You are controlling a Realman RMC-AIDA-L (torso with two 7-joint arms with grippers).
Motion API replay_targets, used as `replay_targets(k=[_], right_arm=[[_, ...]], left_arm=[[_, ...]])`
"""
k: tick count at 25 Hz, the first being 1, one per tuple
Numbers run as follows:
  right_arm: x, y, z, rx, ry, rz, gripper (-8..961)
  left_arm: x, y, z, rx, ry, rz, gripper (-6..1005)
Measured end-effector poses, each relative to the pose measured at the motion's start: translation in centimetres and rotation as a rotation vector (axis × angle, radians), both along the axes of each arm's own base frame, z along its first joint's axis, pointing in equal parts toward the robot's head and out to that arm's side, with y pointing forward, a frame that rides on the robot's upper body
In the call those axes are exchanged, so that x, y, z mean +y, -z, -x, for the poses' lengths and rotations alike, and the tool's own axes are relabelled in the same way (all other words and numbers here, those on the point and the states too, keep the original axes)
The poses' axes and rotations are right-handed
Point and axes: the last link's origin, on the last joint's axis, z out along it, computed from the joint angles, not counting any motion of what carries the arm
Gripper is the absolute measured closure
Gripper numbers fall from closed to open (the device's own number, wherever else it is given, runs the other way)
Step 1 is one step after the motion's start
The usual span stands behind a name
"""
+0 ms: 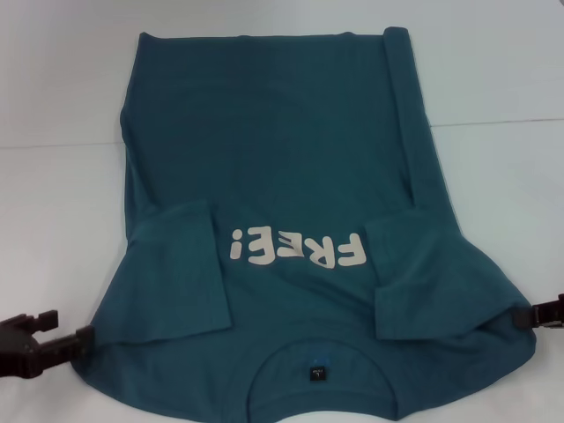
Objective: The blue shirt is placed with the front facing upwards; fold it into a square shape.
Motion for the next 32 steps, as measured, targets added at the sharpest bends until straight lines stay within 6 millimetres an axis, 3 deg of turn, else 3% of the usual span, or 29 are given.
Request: replay_targets(k=[10,32], right_arm=[[0.4,0.0,0.5,0.011,-0.013,-0.002,918],[0.1,0.1,0.5,0.016,-0.013,0.005,918]], left_arm=[[0.2,1.1,0.2,0.055,-0.005,0.049,213],[0.4,2.1,0.8,0.100,-0.057,0.098,218]])
